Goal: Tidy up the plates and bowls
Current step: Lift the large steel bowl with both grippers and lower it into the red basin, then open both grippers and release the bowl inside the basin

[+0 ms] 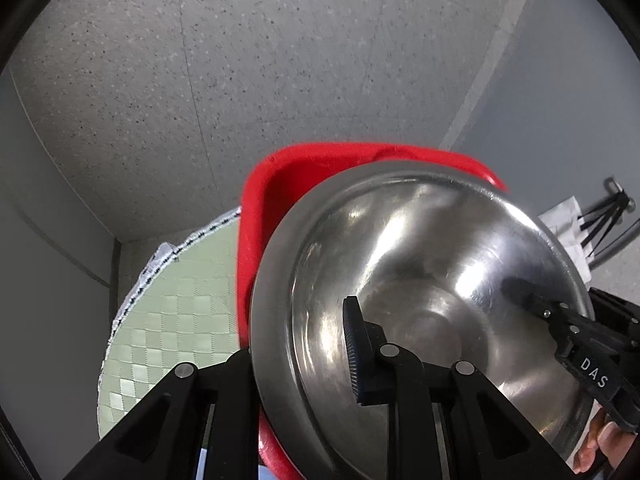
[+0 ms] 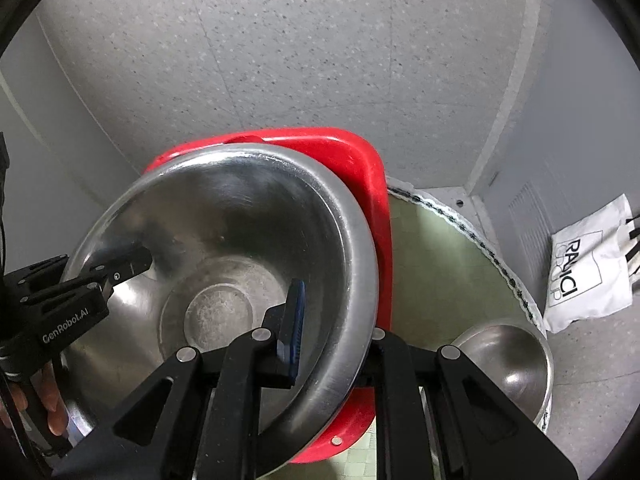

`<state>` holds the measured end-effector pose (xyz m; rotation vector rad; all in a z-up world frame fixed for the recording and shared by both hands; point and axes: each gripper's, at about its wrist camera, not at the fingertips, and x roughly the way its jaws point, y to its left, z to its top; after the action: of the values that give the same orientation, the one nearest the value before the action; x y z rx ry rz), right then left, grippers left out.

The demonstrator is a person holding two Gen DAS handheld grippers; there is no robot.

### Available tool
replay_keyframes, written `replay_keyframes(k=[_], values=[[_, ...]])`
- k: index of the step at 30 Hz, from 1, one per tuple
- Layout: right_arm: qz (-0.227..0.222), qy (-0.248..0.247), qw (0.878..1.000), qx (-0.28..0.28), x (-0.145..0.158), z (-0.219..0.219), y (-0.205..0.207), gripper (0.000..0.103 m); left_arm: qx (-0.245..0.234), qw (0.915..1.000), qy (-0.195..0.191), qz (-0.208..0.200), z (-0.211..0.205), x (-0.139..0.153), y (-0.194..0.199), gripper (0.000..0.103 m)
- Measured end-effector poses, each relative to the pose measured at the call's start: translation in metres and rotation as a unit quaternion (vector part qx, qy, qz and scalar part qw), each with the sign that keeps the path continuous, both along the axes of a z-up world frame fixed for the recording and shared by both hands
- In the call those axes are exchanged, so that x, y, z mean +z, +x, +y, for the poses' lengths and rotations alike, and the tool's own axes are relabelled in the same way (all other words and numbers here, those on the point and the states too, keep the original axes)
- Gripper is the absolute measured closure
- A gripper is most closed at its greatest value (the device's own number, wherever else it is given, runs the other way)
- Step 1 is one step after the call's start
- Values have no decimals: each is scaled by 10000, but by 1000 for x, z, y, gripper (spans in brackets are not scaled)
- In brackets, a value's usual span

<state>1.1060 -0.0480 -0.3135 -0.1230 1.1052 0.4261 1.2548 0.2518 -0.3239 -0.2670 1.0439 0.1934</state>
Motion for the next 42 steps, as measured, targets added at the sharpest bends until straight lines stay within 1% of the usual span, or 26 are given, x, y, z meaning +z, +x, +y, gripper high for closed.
replay_keyframes(k=[1,3,4,5,6,8,10,11,14,16,17,18,19,21,23,27,29,30,31,33,38,42], values=[[22,-19,10000,-14,-2,0,1,86,2,10000,-31,25,-2,-1,17,85],[18,-44,10000,-32,-5,2,2,84,4,9999,-48,111,0,-4,33,85],[-33,-49,10000,-4,-5,3,1,84,-1,9998,-48,183,0,-7,36,85],[-37,-65,10000,7,-4,4,-1,83,10,9999,-26,148,-3,-3,34,84],[-38,-62,10000,6,-4,4,-3,83,5,9998,-75,171,-3,-4,35,82],[0,23,10000,54,-3,1,-5,78,29,9996,-197,205,-5,-1,36,77],[53,163,9998,81,-3,-2,-6,69,-10,9993,-334,177,-7,3,32,67],[105,273,9995,98,-3,-4,-7,67,-27,9991,-372,188,-8,5,27,65],[154,489,9986,133,0,-9,-13,62,40,9983,-551,188,-11,10,18,53],[196,696,9972,171,3,-13,-19,52,69,9968,-789,137,-10,12,14,39],[213,784,9966,164,5,-14,-21,50,102,9962,-859,134,-11,14,11,37],[247,906,9955,156,7,-17,-24,44,163,9964,-826,135,-11,16,10,37],[259,979,9948,140,9,-18,-26,38,278,9968,-741,123,-12,20,7,31],[196,1110,9936,73,17,-23,-31,32,411,9967,-687,92,-11,24,2,23],[174,1199,9926,45,24,-27,-34,31,510,9956,-776,146,-11,28,-3,22],[158,1311,9912,-107,34,-41,-42,31,587,9954,-742,159,-17,36,-18,22],[156,1302,9912,-158,37,-45,-49,31,686,9952,-677,153,-24,41,-31,17],[136,1326,9909,-178,39,-47,-52,30,733,9951,-636,165,-30,43,-38,11],[138,1379,9902,-164,42,-49,-58,30,807,9948,-601,184,-33,46,-46,9],[135,1397,9899,-177,43,-50,-68,30,868,9942,-574,266,-41,48,-59,9],[122,1479,9889,-62,49,-52,-106,30,945,9940,-532,158,-55,61,-107,9],[90,1530,9880,169,55,-47,-140,30,1102,9936,-247,-45,-59,77,-158,8]])
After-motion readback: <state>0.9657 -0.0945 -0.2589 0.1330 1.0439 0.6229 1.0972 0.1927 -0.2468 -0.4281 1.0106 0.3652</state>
